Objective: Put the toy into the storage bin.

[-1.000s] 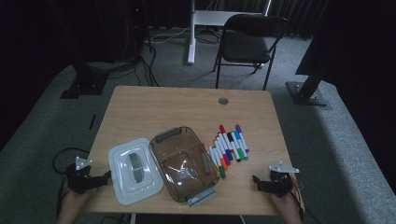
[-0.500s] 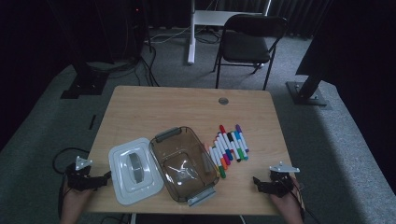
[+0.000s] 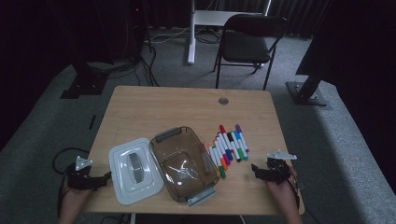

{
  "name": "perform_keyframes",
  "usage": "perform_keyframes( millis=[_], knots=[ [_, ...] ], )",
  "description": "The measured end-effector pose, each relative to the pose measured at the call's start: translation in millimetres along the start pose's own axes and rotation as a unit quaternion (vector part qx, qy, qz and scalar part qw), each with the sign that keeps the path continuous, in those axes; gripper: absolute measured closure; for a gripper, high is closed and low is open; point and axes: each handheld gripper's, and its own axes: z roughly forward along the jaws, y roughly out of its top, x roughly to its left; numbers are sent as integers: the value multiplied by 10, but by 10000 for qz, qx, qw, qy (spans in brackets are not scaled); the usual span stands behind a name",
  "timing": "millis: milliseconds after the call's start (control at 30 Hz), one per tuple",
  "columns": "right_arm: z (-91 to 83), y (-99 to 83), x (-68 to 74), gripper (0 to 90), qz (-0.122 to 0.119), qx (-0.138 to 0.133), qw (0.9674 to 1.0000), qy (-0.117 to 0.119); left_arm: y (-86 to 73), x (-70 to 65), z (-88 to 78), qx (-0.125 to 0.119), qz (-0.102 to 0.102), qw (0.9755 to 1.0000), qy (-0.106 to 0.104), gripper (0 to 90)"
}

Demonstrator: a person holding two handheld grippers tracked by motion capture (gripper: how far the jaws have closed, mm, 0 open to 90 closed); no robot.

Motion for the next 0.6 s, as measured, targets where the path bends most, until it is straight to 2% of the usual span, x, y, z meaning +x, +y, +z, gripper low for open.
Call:
perform_keyframes(
  millis=[267, 433, 600],
  knots=[
    [96, 435, -17, 353, 12, -210, 9997, -131, 0, 0, 0, -3, -1, 10000, -3, 5],
    [260, 614, -29, 408, 9, -117, 9999, -103, -1, 0, 0, -3, -1, 10000, -3, 6],
    [439, 739, -75, 458, 211, -8, 9998, 35, -1, 0, 0, -4, -1, 10000, -3, 6]
  ],
)
